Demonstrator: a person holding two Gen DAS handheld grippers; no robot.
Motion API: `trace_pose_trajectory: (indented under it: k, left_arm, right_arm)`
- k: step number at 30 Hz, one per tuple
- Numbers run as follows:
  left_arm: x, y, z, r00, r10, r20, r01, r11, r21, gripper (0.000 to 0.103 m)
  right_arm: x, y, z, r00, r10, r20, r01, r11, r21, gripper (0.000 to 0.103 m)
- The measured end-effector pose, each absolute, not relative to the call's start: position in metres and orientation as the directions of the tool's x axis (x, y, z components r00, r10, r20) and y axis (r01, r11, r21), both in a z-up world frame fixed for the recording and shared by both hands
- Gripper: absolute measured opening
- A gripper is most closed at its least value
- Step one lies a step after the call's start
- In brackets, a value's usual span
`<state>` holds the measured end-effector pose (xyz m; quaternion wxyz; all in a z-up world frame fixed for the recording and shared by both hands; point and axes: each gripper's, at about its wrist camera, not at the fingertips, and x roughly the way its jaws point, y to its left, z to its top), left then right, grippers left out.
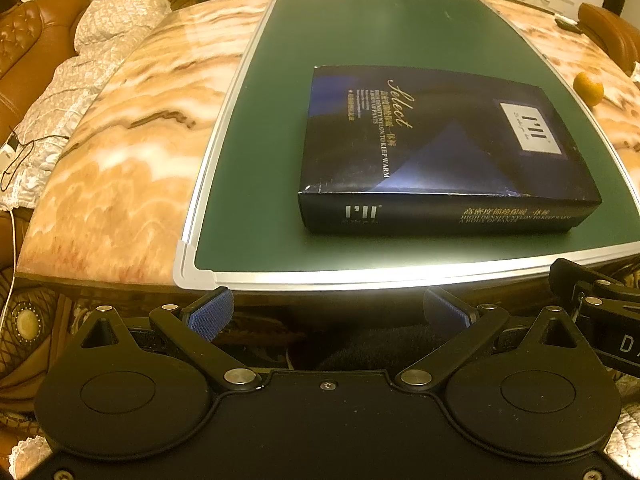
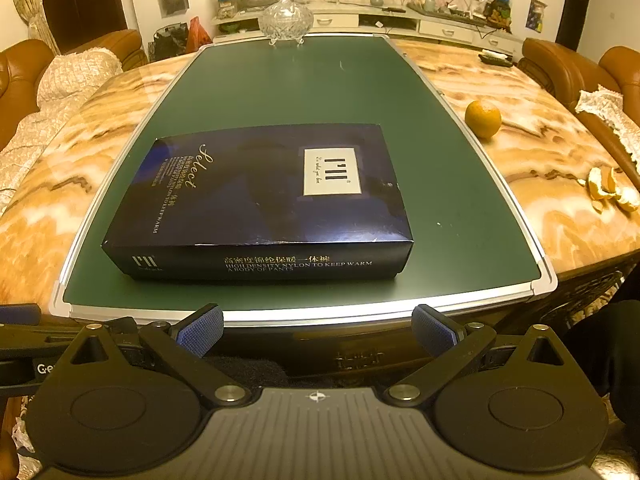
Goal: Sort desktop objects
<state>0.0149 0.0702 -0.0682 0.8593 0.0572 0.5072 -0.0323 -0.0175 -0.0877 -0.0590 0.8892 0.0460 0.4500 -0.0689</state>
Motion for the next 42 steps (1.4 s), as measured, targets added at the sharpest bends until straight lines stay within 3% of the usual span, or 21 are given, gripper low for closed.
trace_pose_trajectory:
  k: [42]
  left_arm:
    - [0.0223, 0.0682, -0.0719, 0.486, 0.008, -0.874, 0.112, 0.991, 0.071, 0.103]
  right_arm:
    - [-0.011, -0.091, -0.0635, 0.574, -0.084, -0.815, 0.181, 0.983, 0.026, 0.103]
